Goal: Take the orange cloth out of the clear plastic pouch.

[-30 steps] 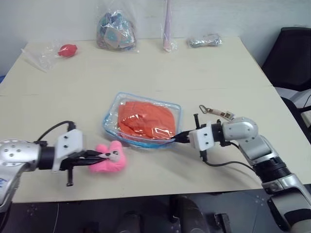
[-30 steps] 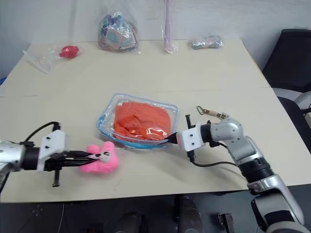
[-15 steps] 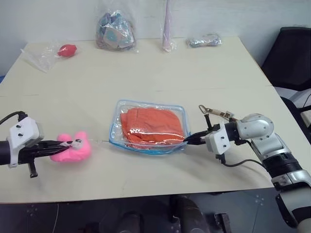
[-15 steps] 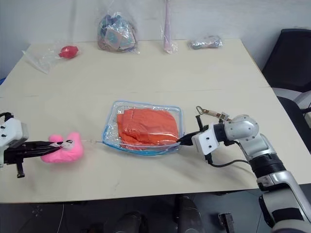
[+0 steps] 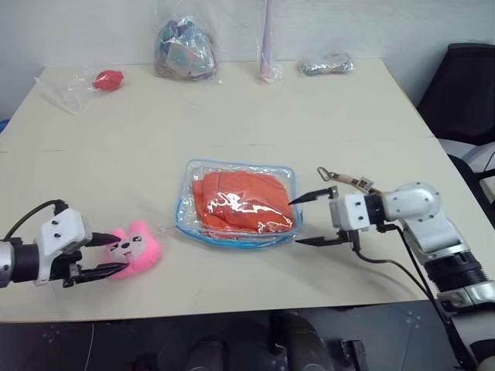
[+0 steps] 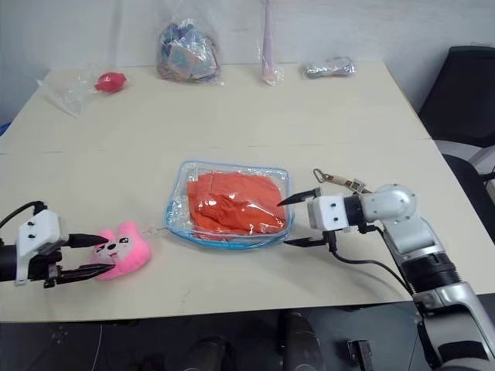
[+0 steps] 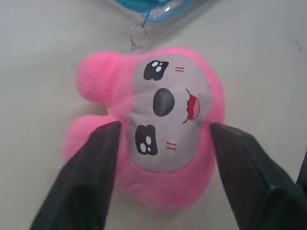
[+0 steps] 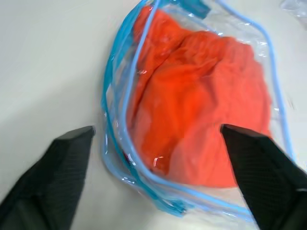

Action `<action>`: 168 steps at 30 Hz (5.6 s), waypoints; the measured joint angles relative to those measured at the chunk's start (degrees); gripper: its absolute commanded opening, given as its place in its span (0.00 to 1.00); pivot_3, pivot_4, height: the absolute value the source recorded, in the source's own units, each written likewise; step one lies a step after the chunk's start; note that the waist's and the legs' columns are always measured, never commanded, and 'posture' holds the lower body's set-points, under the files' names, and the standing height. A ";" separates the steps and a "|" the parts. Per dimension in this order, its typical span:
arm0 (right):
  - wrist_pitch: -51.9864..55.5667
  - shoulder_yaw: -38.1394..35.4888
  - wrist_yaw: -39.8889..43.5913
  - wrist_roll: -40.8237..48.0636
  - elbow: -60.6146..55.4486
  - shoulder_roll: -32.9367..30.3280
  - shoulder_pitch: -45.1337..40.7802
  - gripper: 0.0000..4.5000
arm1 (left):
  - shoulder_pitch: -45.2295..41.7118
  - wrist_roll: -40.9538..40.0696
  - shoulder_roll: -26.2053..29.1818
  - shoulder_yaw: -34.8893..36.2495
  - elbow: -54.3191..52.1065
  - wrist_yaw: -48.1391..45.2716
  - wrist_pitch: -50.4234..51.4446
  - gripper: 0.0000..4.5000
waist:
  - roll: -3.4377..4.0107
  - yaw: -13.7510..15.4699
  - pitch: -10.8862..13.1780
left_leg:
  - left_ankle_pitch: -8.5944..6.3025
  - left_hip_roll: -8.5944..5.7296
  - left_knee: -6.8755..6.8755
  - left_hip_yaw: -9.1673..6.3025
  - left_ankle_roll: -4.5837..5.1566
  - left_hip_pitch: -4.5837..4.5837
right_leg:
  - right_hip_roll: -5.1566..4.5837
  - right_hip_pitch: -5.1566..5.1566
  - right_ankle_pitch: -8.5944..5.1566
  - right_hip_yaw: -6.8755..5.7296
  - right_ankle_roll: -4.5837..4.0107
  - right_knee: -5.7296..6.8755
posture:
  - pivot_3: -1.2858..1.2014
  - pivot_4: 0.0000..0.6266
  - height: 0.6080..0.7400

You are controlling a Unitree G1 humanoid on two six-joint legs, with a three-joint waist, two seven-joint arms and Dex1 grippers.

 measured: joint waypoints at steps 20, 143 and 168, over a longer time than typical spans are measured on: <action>43.74 -12.03 -13.76 23.69 -32.22 -3.49 10.25 1.00 | -28.27 12.39 -0.52 -26.01 -3.58 7.17 -14.46 0.96 | -0.01 1.36 -0.03 | -0.02 -0.08 -0.08 0.20 0.00 -0.01 | 0.12 0.09 0.03 0.13 0.04 0.03 | 0.52 0.24 1.00; 15.59 3.63 -10.03 -10.19 -26.26 3.20 9.06 0.00 | -52.18 11.23 -37.98 -37.31 7.33 35.43 9.88 0.00 | -0.19 2.47 -0.10 | 0.05 -0.18 0.28 0.02 0.13 -0.03 | 0.07 0.24 0.16 0.15 0.27 -0.02 | 0.52 0.24 1.00; -1.55 7.97 -5.08 -12.93 -21.47 3.27 2.99 0.00 | -55.29 14.43 -37.87 -41.52 11.18 33.44 9.31 0.00 | -0.18 2.52 -0.10 | 0.05 -0.16 0.30 0.03 0.13 -0.01 | 0.08 0.20 0.17 0.11 0.28 -0.02 | 0.52 0.24 1.00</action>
